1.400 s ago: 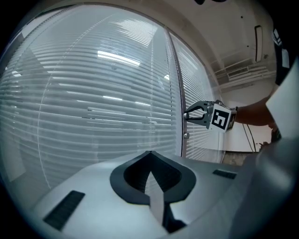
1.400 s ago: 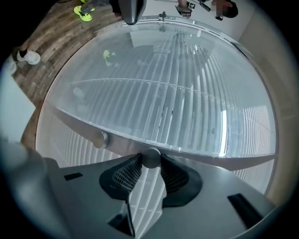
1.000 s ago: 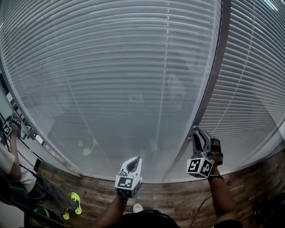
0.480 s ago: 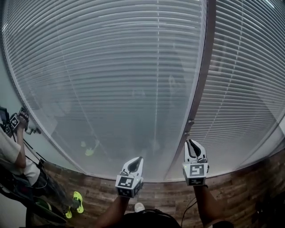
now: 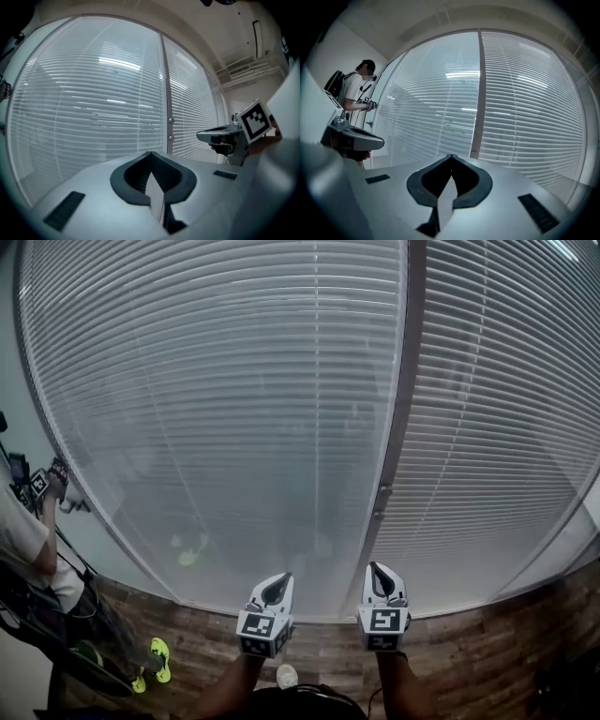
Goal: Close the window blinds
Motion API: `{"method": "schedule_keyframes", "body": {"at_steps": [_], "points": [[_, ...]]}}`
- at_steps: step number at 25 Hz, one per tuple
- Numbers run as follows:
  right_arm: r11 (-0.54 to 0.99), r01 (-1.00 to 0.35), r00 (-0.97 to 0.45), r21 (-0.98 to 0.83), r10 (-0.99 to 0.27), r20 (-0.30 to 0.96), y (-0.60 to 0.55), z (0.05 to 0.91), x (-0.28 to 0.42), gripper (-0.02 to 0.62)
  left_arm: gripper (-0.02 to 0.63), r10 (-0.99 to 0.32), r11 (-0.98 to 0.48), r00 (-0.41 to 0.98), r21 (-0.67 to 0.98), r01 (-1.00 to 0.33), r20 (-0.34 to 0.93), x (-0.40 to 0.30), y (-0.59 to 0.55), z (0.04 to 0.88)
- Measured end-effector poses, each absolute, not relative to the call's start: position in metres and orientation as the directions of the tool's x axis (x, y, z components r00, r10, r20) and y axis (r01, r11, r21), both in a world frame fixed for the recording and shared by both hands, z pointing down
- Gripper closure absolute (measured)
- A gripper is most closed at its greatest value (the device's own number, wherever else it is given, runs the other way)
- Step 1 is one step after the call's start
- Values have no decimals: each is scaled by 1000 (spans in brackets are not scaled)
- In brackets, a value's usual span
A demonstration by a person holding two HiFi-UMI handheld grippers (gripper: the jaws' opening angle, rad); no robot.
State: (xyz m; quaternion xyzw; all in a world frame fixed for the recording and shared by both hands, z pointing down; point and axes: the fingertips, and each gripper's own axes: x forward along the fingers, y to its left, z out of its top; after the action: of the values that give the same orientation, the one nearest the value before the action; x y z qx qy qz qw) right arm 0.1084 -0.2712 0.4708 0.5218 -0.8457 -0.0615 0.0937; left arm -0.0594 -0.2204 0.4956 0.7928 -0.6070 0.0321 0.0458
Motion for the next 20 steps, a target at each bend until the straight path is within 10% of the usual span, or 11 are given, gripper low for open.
{"method": "schedule_keyframes", "body": {"at_steps": [20], "points": [[504, -857, -474, 106, -852, 220, -187, 535, 110, 592, 606, -939, -253, 252, 27, -967, 236, -44, -145, 521]]}}
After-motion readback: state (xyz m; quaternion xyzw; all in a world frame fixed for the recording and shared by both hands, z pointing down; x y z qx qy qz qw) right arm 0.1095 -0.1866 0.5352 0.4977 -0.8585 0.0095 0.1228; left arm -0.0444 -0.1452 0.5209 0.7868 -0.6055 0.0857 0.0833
